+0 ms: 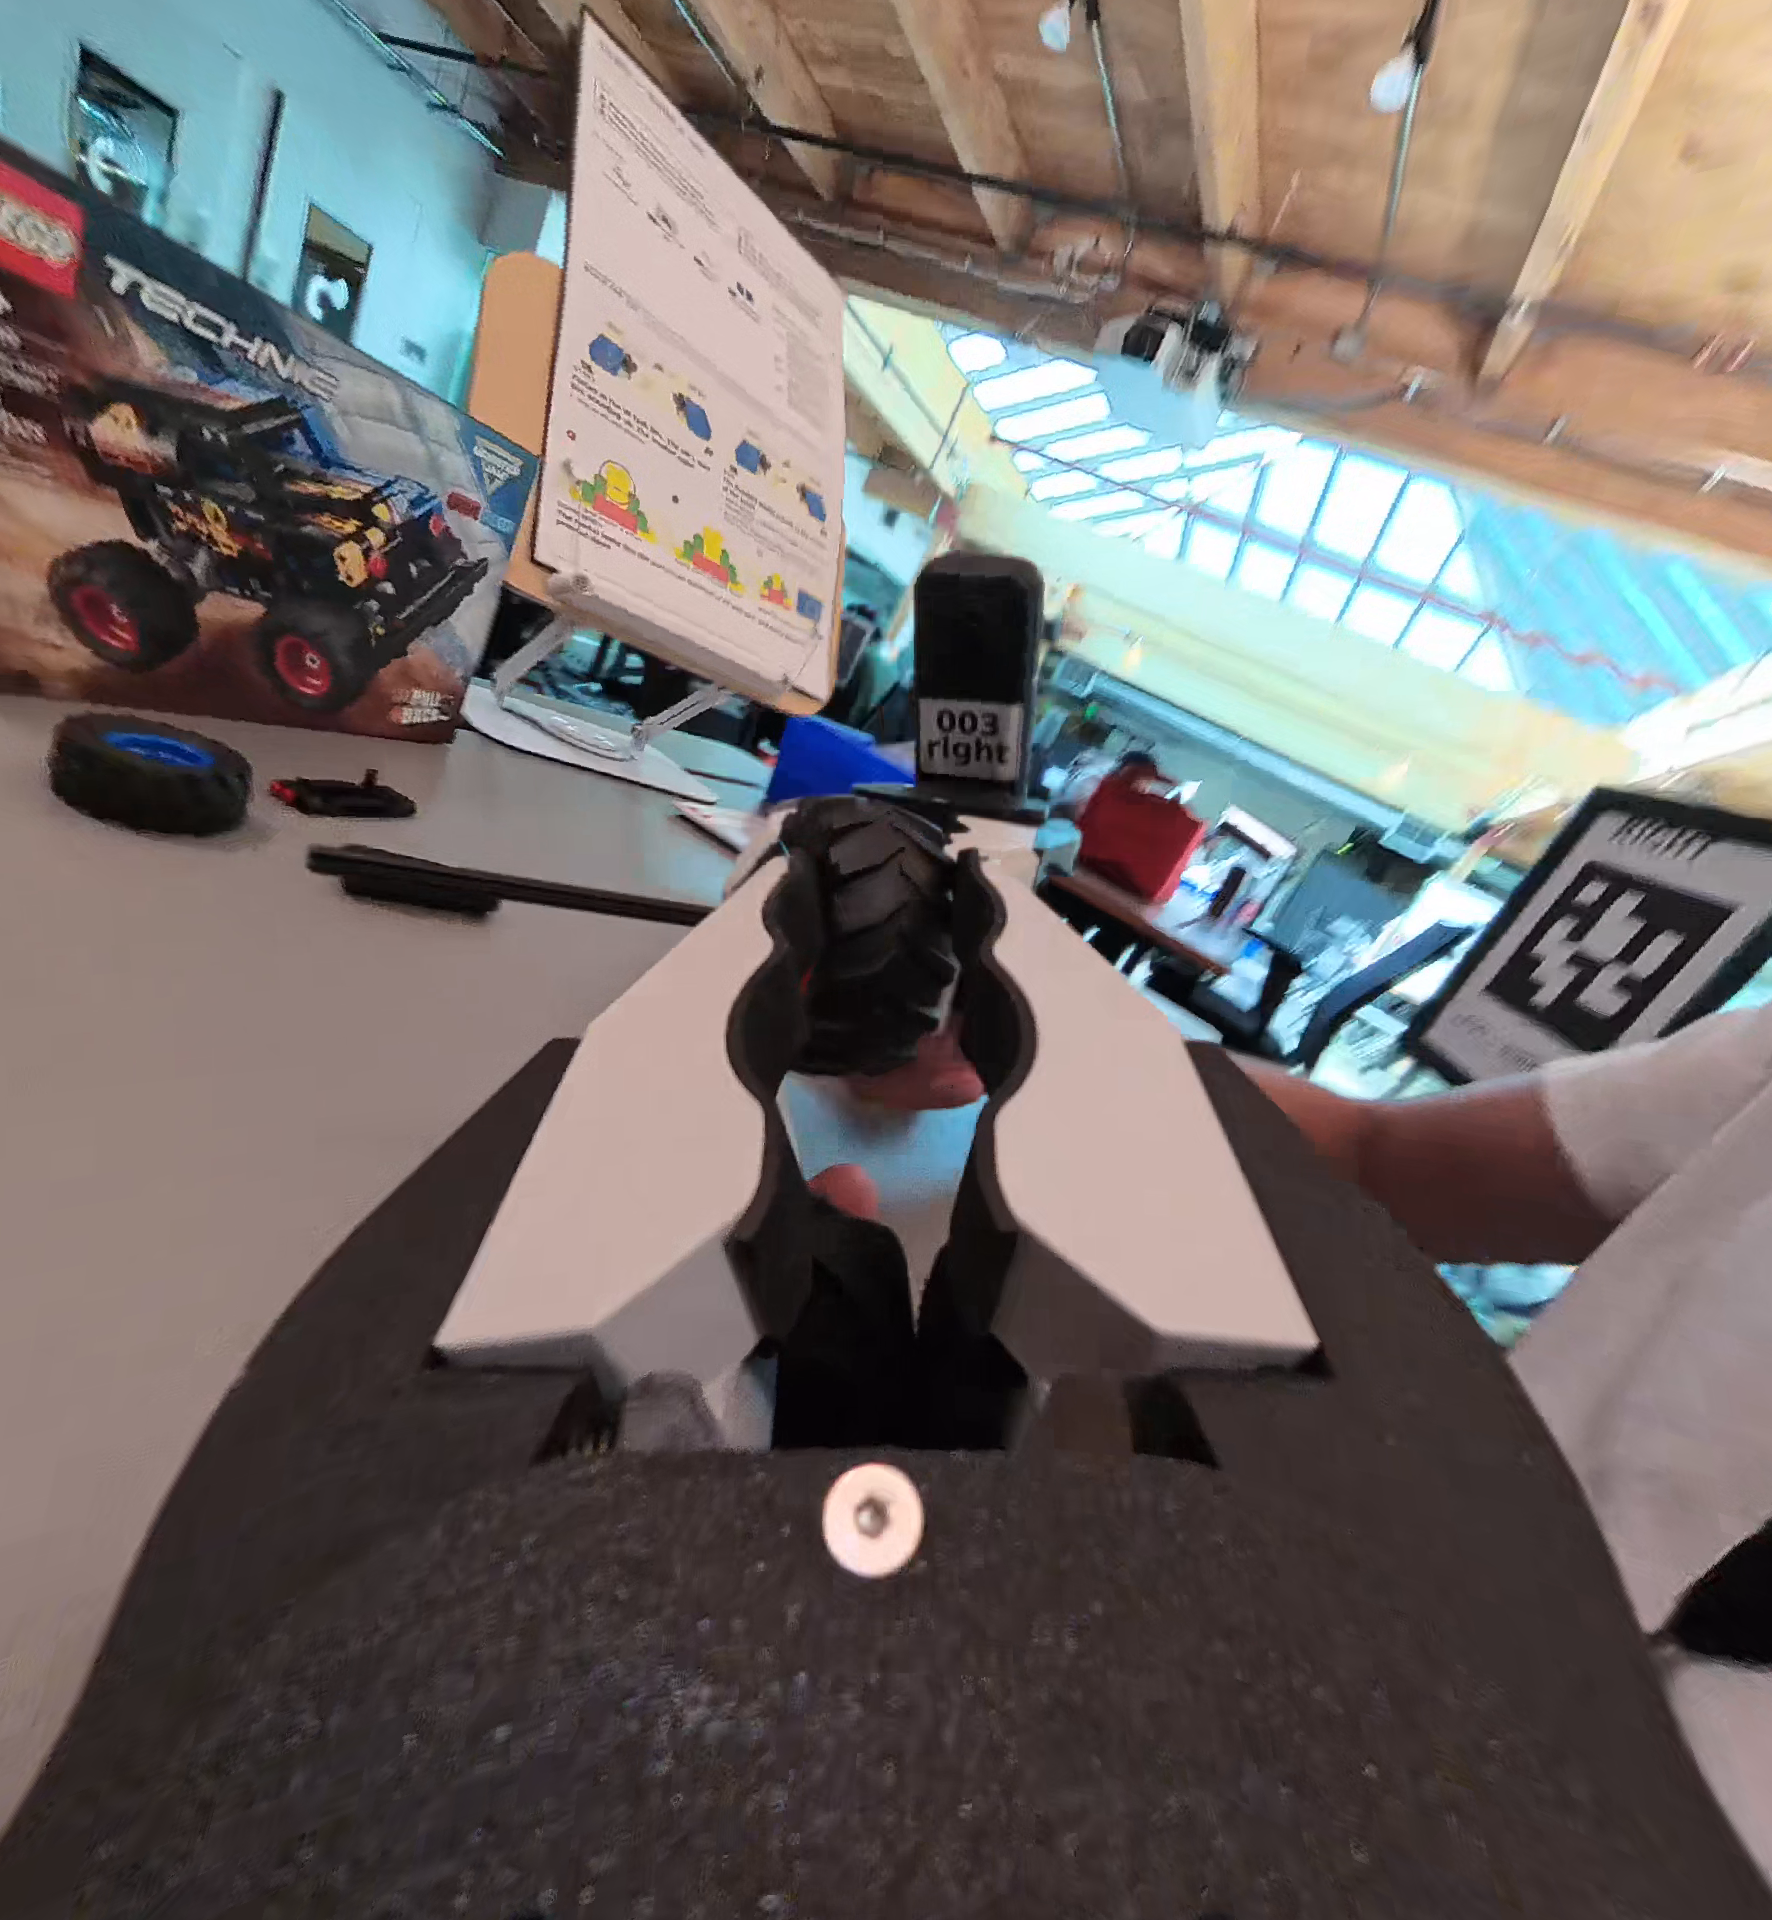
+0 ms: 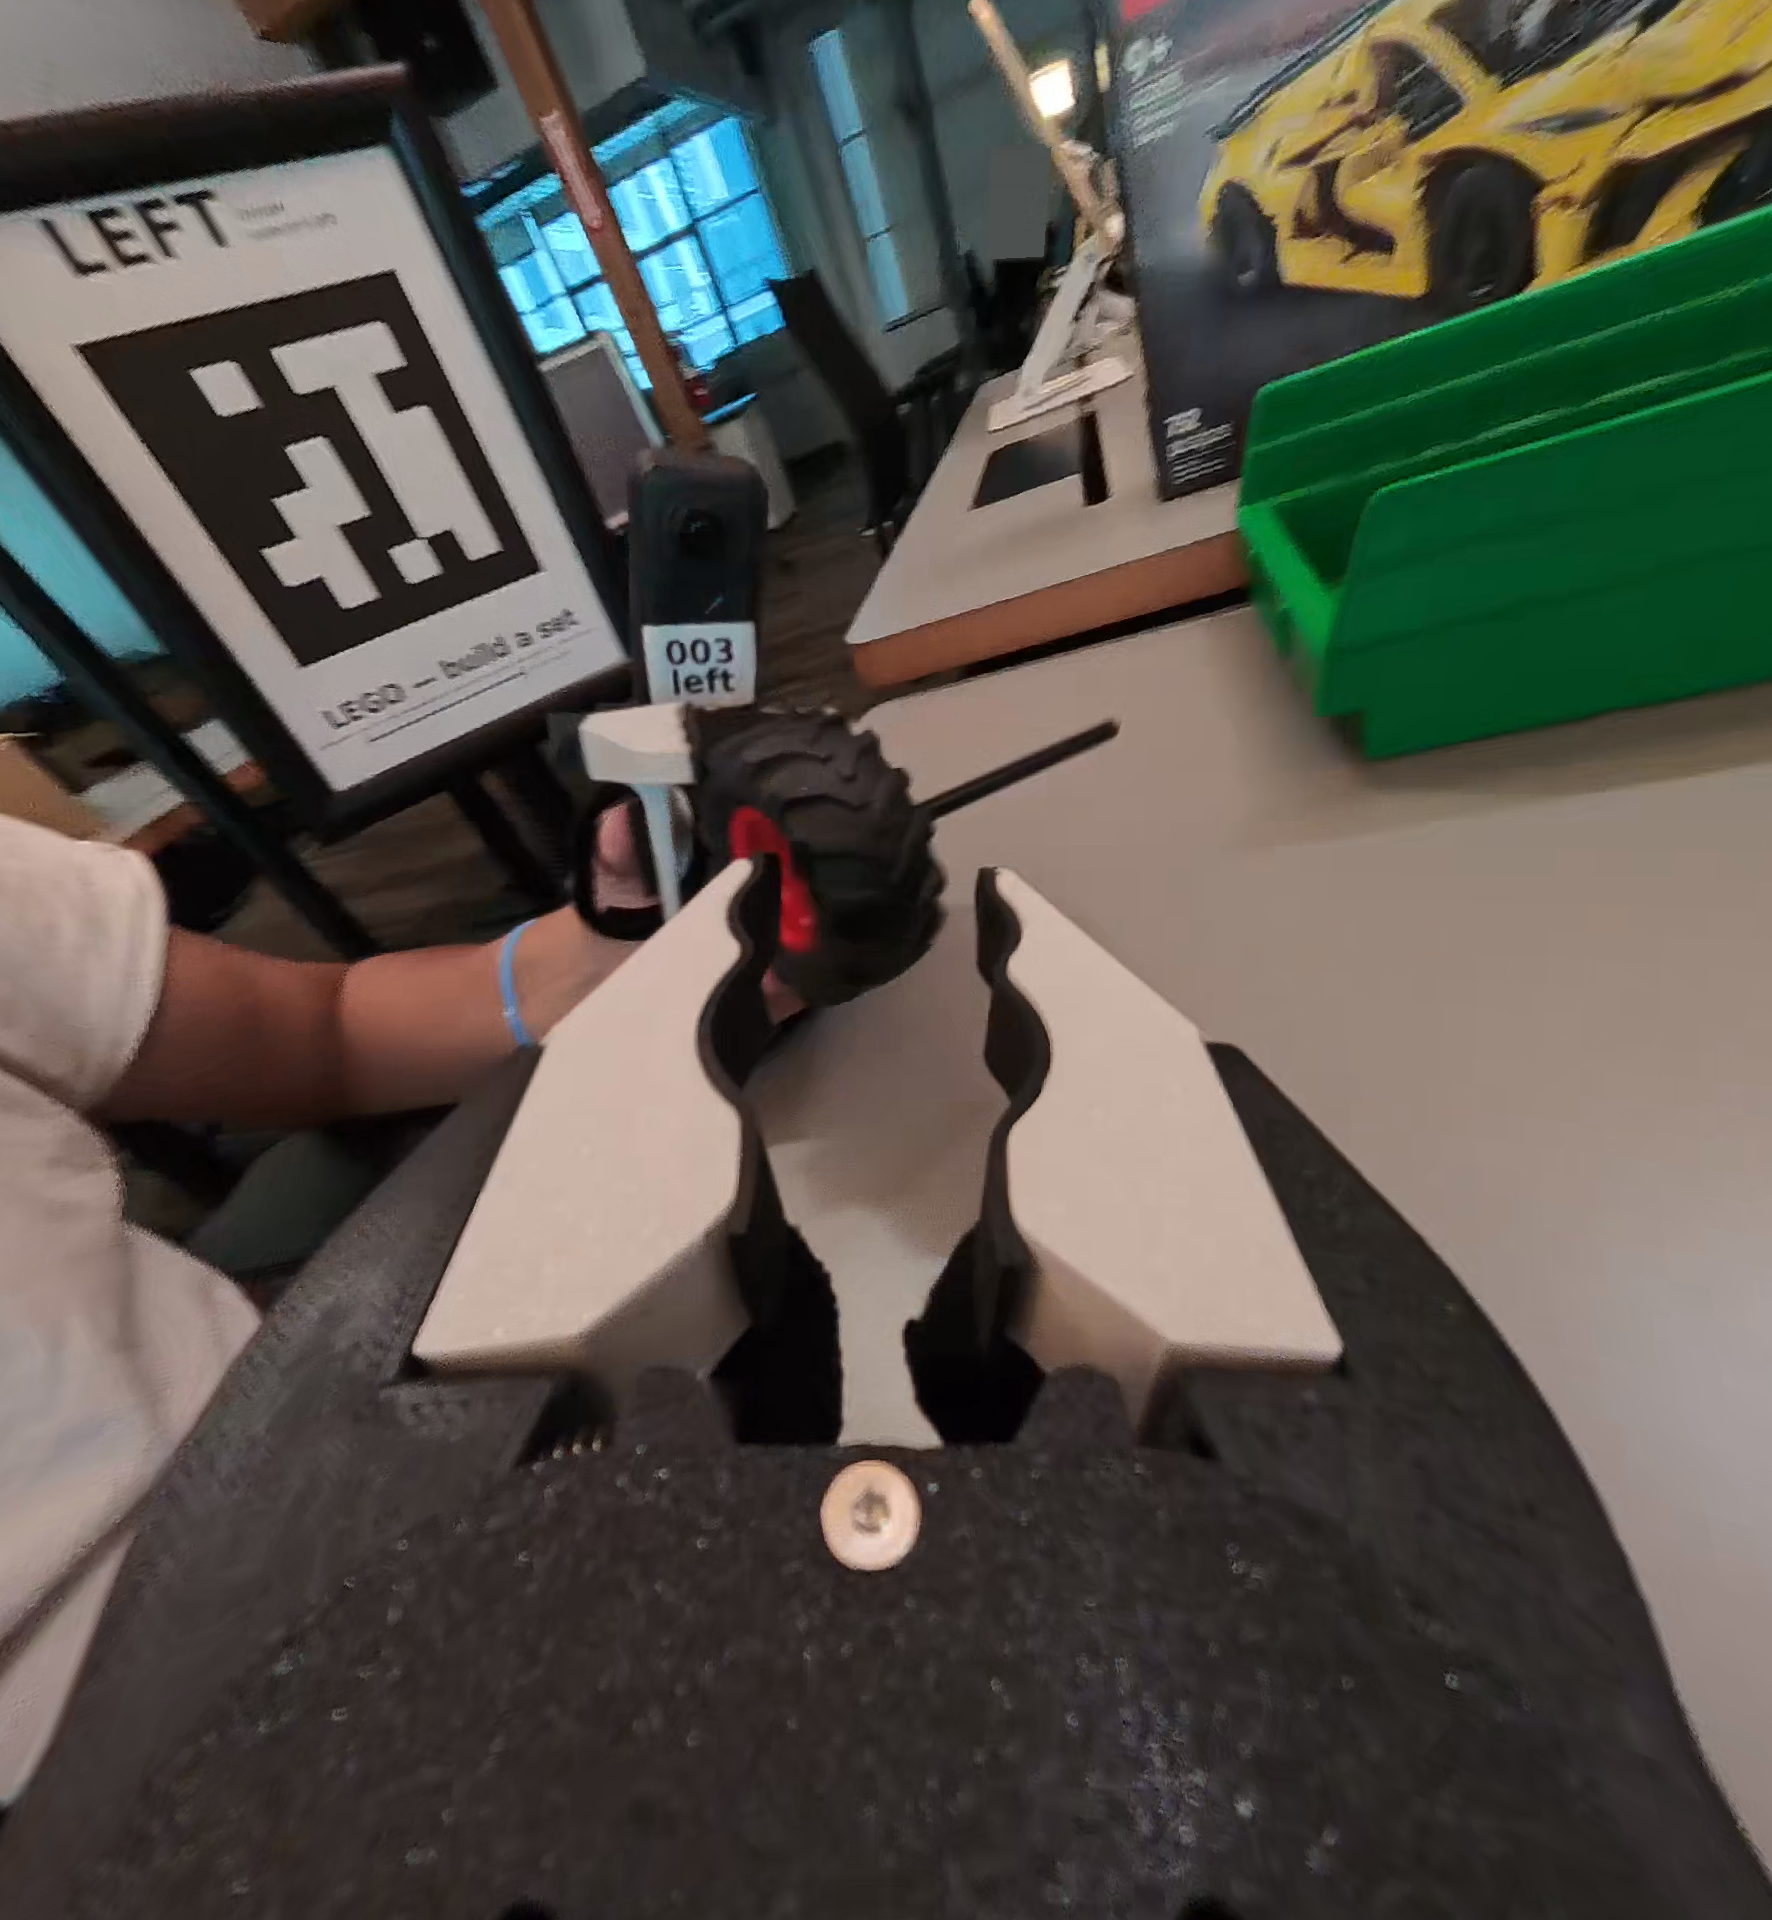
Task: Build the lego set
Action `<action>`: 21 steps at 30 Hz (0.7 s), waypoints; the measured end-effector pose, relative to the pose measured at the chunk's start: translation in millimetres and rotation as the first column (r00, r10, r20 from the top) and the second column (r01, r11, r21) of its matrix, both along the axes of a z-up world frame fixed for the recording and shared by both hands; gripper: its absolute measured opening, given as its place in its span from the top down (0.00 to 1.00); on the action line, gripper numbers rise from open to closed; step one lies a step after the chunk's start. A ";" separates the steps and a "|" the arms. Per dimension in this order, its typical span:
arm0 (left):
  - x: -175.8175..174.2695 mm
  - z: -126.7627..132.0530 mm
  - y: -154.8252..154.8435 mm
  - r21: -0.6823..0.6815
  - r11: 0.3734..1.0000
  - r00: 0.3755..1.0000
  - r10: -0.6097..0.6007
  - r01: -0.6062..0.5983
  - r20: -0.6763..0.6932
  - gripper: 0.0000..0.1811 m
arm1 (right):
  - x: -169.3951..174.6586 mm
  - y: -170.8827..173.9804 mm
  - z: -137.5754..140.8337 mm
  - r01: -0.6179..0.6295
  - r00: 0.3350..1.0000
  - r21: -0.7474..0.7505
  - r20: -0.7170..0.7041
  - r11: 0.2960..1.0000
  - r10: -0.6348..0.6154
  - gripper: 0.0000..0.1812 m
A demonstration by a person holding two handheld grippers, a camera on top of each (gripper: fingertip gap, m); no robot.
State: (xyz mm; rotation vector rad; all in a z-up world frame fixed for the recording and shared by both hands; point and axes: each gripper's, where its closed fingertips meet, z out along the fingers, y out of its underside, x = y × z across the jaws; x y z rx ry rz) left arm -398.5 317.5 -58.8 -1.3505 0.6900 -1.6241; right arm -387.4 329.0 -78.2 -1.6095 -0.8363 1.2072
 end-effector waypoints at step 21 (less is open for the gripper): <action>11.8 -10.8 -0.3 0.234 0.956 0.959 0.222 -0.179 -0.174 0.85 | 3.3 -4.6 0.8 0.027 0.995 -0.025 0.097 0.999 -0.024 0.85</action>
